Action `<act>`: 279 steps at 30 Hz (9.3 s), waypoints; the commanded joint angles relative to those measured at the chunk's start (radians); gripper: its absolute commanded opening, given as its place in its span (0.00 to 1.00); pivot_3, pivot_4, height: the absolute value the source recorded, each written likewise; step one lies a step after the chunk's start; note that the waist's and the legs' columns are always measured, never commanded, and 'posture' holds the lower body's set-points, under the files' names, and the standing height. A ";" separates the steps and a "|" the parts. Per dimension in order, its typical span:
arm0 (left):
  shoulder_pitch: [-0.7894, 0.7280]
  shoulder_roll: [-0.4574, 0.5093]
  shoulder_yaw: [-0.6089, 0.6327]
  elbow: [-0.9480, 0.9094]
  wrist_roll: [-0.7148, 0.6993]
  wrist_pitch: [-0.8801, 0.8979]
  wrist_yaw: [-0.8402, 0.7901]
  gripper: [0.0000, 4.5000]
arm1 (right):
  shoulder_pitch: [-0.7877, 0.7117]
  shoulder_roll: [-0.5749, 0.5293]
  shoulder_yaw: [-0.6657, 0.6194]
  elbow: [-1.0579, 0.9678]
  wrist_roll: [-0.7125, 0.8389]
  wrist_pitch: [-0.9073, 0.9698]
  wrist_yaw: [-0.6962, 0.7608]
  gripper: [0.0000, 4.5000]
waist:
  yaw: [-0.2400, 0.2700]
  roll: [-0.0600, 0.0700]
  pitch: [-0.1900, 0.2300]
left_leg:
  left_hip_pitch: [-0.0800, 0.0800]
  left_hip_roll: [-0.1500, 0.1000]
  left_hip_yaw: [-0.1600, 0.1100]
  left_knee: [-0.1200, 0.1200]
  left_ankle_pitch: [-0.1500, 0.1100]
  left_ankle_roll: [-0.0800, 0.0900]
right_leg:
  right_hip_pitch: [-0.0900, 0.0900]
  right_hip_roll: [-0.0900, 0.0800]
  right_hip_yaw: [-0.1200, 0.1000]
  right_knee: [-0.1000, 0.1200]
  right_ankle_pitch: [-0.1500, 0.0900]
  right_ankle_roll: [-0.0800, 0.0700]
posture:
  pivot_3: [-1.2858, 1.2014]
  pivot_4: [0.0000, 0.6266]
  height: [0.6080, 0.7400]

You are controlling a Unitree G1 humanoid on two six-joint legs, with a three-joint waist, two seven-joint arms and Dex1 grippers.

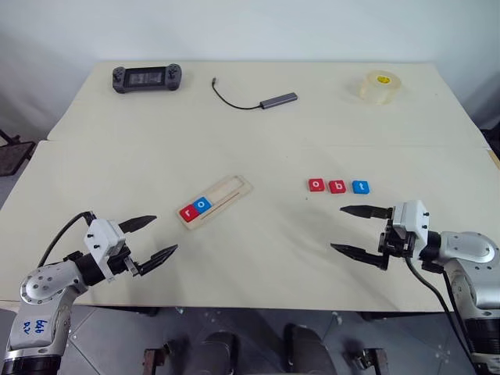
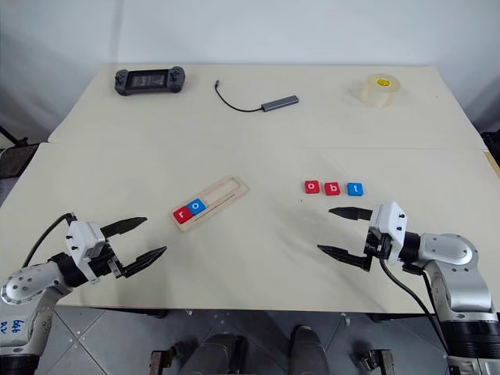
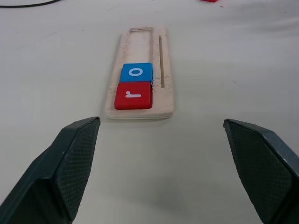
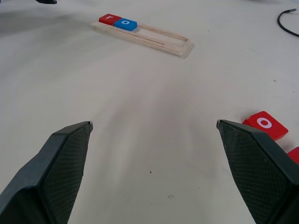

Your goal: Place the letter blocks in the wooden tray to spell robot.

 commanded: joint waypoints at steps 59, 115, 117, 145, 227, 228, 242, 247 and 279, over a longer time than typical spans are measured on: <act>-0.388 -0.089 -0.214 0.249 -0.004 0.145 -0.120 0.75 | 0.088 0.050 -0.021 -0.385 0.144 0.117 -0.211 1.00 | 0.011 -0.001 -0.001 | 0.001 0.002 0.000 0.007 -0.002 -0.002 | -0.001 0.003 0.001 0.005 0.000 0.000 | 0.52 0.24 1.00; -0.269 -0.074 -0.150 0.226 -0.043 -0.082 -0.267 0.99 | 0.006 -0.036 -0.136 -0.485 0.206 0.863 -0.884 1.00 | 0.011 -0.002 -0.001 | 0.003 0.005 0.002 0.006 -0.002 -0.004 | -0.003 0.005 0.006 0.003 -0.001 -0.002 | 0.52 0.24 1.00; -0.241 -0.086 -0.150 0.192 -0.040 -0.080 -0.243 0.99 | -0.140 -0.017 -0.089 -0.429 0.191 1.005 -0.961 1.00 | 0.011 -0.002 -0.001 | 0.002 0.003 0.003 0.007 -0.001 -0.004 | -0.003 0.004 0.006 0.003 -0.001 -0.002 | 0.52 0.24 1.00; -0.171 -0.101 -0.157 0.037 -0.048 -0.031 -0.149 0.99 | -0.441 0.242 0.031 -0.205 0.002 1.197 -1.133 1.00 | 0.001 -0.002 -0.001 | -0.002 0.002 0.001 0.006 -0.003 -0.002 | -0.006 0.005 0.004 0.006 -0.001 -0.002 | 0.52 0.24 1.00; -0.191 -0.080 -0.204 -0.061 -0.079 0.009 -0.233 1.00 | -0.408 -0.142 0.279 0.616 -0.320 -0.300 0.247 0.46 | -0.006 -0.004 -0.001 | 0.004 0.009 0.008 0.008 -0.004 -0.005 | -0.001 0.011 0.011 -0.002 0.001 0.001 | 0.52 0.24 1.00; -0.189 -0.079 -0.203 -0.062 -0.079 0.009 -0.230 1.00 | -0.410 -0.140 0.279 0.616 -0.317 -0.308 0.254 0.38 | -0.006 -0.004 -0.001 | 0.004 0.009 0.008 0.008 -0.004 -0.005 | -0.001 0.011 0.011 -0.002 0.001 0.001 | 0.52 0.24 1.00; -0.122 -0.066 -0.164 -0.070 -0.067 -0.010 -0.196 1.00 | -0.552 0.049 0.438 0.090 -0.241 0.286 0.176 0.33 | -0.001 -0.001 0.000 | 0.003 0.014 0.010 0.008 -0.005 -0.009 | -0.005 0.013 0.012 0.000 -0.001 -0.002 | 0.52 0.24 1.00; -0.091 -0.066 -0.166 -0.099 -0.072 -0.002 -0.175 1.00 | -0.596 0.144 0.515 0.090 -0.310 0.340 0.095 0.33 | 0.003 -0.001 0.001 | 0.001 0.012 0.009 0.008 -0.006 -0.008 | -0.006 0.013 0.011 0.002 -0.001 -0.003 | 0.52 0.24 1.00; -0.106 -0.074 -0.178 -0.081 -0.057 -0.025 -0.136 1.00 | -0.488 0.082 0.494 0.014 -0.321 0.395 0.009 0.10 | -0.004 -0.001 0.001 | 0.000 0.012 0.009 0.007 -0.007 -0.007 | -0.007 0.014 0.011 0.003 -0.001 -0.003 | 0.52 0.24 1.00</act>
